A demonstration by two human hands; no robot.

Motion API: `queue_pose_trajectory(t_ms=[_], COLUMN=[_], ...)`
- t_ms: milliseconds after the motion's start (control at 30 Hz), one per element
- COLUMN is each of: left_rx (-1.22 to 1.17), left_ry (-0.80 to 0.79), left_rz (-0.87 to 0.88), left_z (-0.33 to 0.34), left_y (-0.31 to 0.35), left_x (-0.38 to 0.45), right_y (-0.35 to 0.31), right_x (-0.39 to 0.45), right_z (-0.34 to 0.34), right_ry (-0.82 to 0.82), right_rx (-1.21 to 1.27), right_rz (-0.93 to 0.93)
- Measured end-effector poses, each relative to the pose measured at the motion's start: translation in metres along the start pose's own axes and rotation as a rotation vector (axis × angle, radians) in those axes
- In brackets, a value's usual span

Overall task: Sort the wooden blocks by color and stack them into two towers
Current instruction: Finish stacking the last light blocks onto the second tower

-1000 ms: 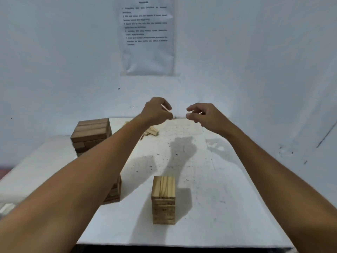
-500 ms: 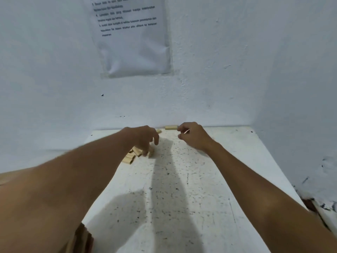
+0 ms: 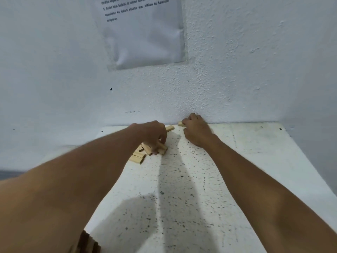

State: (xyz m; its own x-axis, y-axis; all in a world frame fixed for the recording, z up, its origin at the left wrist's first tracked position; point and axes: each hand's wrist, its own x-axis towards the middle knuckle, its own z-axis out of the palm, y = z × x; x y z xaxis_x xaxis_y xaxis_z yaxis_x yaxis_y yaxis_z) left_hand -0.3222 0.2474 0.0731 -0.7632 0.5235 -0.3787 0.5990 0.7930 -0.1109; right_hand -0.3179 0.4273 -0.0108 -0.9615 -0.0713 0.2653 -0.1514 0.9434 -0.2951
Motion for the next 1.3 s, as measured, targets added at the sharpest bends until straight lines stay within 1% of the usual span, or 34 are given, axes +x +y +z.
queue_pose_trajectory(t_ms=[167, 233, 400, 500, 600, 700, 767, 800, 867, 933, 1000, 1033, 1067, 1167, 1300], left_rx=[-0.056, -0.08, -0.146, -0.201, -0.275, -0.406, -0.522, -0.573, -0.676, -0.775, -0.857, -0.889, -0.916, -0.999, -1.121], left_ry=[0.028, 0.032, 0.036, -0.001, -0.053, -0.053, -0.041, -0.031, -0.008, 0.041, 0.098, 0.121, 0.143, 0.227, 0.337], left_rz=[-0.021, -0.037, -0.038, -0.04, -0.04, -0.021, 0.009, 0.024, 0.056, 0.085, 0.122, 0.146, 0.173, 0.246, 0.308], left_z=[0.001, 0.001, 0.001, 0.001, -0.001, -0.005, -0.012, -0.016, -0.027, -0.037, -0.047, -0.051, -0.054, -0.058, -0.047], left_y=[0.002, 0.003, 0.015, 0.027, 0.042, 0.059, 0.071, 0.075, 0.085, 0.096, 0.109, 0.116, 0.123, 0.146, 0.177], left_x=[-0.001, -0.003, -0.012, -0.023, -0.037, -0.055, -0.07, -0.077, -0.096, -0.116, -0.135, -0.145, -0.157, -0.189, -0.231], right_y=[-0.002, -0.003, -0.007, -0.007, -0.007, -0.009, -0.016, -0.021, -0.036, -0.057, -0.077, -0.086, -0.094, -0.111, -0.124], right_x=[-0.004, -0.007, -0.037, -0.072, -0.109, -0.143, -0.163, -0.171, -0.187, -0.202, -0.216, -0.223, -0.232, -0.258, -0.296], right_z=[0.004, 0.003, -0.005, -0.011, -0.023, -0.041, -0.058, -0.068, -0.094, -0.124, -0.153, -0.164, -0.175, -0.197, -0.215], right_ry=[0.103, 0.119, 0.066, 0.038, 0.038, 0.03, 0.049, 0.073, 0.132, 0.151, 0.161, 0.184, 0.218, 0.335, 0.482], right_rx=[-0.094, -0.114, -0.132, -0.119, -0.086, -0.015, 0.099, 0.222, 0.547, 0.914, 1.27, 1.367, 1.401, 1.386, 1.252], right_rz=[0.003, -0.001, 0.035, 0.064, 0.105, 0.169, 0.246, 0.299, 0.397, 0.464, 0.495, 0.497, 0.501, 0.495, 0.443])
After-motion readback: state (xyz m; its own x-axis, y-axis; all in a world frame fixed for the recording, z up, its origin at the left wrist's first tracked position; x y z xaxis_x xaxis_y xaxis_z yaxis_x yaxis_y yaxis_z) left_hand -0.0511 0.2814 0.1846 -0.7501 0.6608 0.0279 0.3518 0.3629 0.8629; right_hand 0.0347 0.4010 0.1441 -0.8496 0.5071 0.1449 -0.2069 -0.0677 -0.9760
